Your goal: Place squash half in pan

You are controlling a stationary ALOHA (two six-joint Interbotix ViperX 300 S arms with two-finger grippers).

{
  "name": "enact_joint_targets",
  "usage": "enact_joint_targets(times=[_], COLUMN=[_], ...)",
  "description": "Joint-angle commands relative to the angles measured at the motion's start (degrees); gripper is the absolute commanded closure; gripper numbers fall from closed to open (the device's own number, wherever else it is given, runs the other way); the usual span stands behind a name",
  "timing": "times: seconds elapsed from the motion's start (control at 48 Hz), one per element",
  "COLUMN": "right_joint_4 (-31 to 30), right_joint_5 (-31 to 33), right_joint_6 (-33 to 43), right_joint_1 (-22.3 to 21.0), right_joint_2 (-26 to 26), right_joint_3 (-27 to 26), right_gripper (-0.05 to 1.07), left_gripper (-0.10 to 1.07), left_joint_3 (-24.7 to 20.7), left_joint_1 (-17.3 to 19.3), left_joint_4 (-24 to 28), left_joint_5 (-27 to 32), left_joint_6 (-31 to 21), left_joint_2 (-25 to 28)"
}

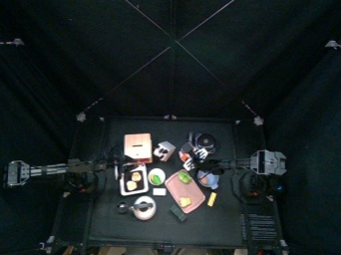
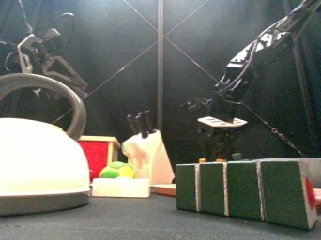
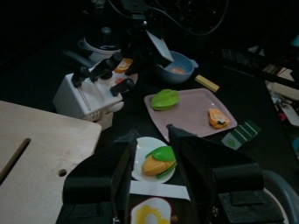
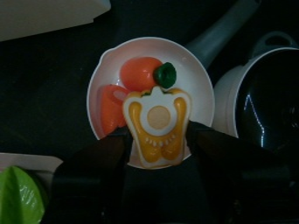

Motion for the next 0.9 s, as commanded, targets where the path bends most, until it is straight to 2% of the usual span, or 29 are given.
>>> enact_joint_targets(times=[0.0, 0.104, 0.583, 0.875], right_joint_4=[-0.3, 0.0, 2.0, 11.5], right_joint_5=[-0.3, -0.3, -1.3, -6.7], right_joint_6=[0.4, 0.4, 0.5, 0.3], right_joint_1=[-0.6, -0.5, 0.1, 4.4], right_joint_2=[-2.2, -2.3, -5.8, -8.4], right_joint_3=[0.0, 0.3, -0.1, 0.2], right_gripper=[0.11, 0.06, 0.06, 0.06], left_gripper=[0.22, 0.22, 0.22, 0.22], left_joint_3=[-0.5, -0.7, -0.7, -0.5], left_joint_1=[0.1, 0.1, 0.1, 0.1], left_joint_4=[-0.1, -0.1, -0.1, -0.1], left_joint_5=[-0.3, -0.3, -0.3, -0.3], left_joint_6=[0.1, 0.1, 0.1, 0.1], left_joint_2=[0.0, 0.0, 0.0, 0.0])
